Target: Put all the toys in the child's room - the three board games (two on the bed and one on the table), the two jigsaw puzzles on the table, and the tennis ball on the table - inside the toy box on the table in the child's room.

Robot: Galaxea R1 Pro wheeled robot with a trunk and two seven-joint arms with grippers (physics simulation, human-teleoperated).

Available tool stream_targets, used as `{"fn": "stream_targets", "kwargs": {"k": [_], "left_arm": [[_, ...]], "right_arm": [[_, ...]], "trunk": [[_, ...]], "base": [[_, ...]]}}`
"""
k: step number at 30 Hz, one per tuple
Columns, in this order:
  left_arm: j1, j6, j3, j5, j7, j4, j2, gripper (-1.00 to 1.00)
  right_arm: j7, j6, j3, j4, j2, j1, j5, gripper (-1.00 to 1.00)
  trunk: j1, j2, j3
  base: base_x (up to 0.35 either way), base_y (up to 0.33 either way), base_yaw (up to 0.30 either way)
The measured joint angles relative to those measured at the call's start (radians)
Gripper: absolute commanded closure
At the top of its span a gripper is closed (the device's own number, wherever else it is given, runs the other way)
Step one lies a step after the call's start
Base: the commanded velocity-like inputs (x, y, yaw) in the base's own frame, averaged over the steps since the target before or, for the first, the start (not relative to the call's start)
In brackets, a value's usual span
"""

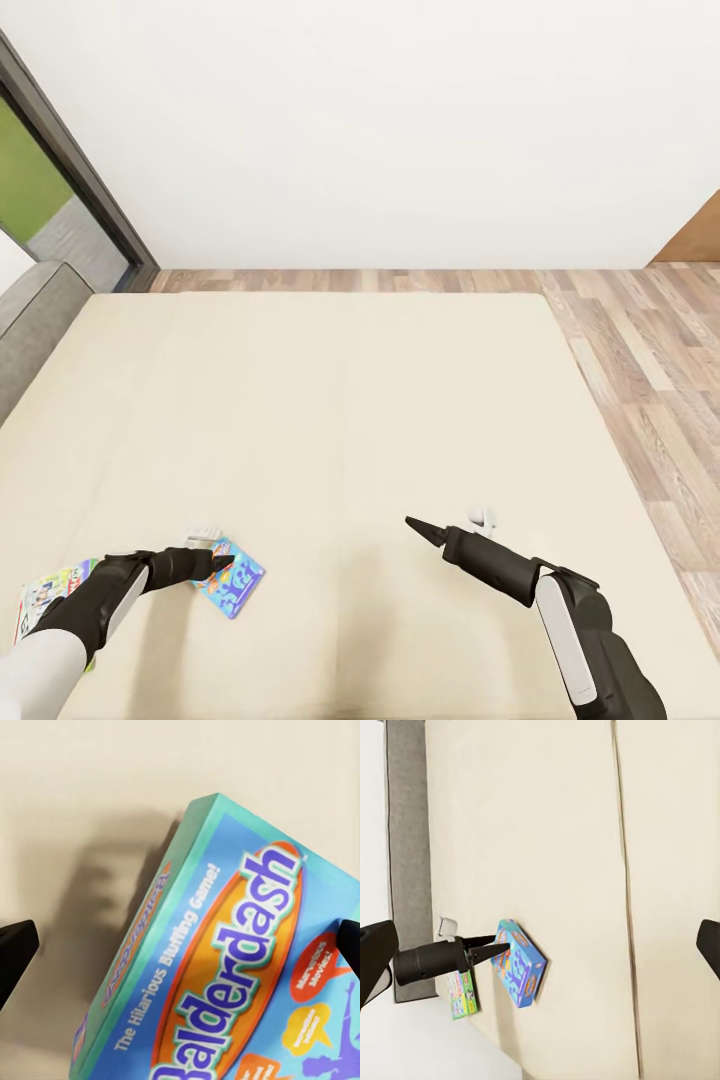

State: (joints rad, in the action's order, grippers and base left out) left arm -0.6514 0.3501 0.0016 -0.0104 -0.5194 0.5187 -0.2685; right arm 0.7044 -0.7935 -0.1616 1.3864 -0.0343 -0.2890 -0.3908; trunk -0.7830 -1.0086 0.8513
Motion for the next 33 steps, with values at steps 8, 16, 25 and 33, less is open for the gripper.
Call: {"fn": "stream_targets", "kwargs": {"k": [8, 16, 25, 33], "left_arm": [[0.001, 0.000, -0.001, -0.003, 0.011, -0.004, 0.004, -1.00], [0.002, -0.013, 0.004, 0.020, -0.056, -0.021, 0.029, -1.00], [0.004, -0.013, 0.002, 0.018, -0.074, -0.022, 0.028, -1.00], [0.004, -0.043, 0.002, 0.018, -0.075, -0.023, 0.028, -1.00]], "right_arm": [[0.000, 0.000, 0.000, 0.000, 0.000, 0.000, 0.000, -1.00], [0.000, 0.000, 0.001, -0.001, 0.000, 0.000, 0.000, -1.00], [0.001, 0.000, 0.000, -0.002, 0.000, 0.000, 0.000, -1.00], [0.001, 0.000, 0.000, -0.002, 0.000, 0.000, 0.000, -1.00]], "trunk": [[0.000, 0.000, -0.004], [0.000, 0.000, -0.005], [0.000, 0.000, -0.005], [0.000, 0.000, -0.005]], "base": [[0.000, 0.000, 0.000], [0.000, 0.000, 0.000], [0.000, 0.000, 0.000], [0.000, 0.000, 0.000]]}}
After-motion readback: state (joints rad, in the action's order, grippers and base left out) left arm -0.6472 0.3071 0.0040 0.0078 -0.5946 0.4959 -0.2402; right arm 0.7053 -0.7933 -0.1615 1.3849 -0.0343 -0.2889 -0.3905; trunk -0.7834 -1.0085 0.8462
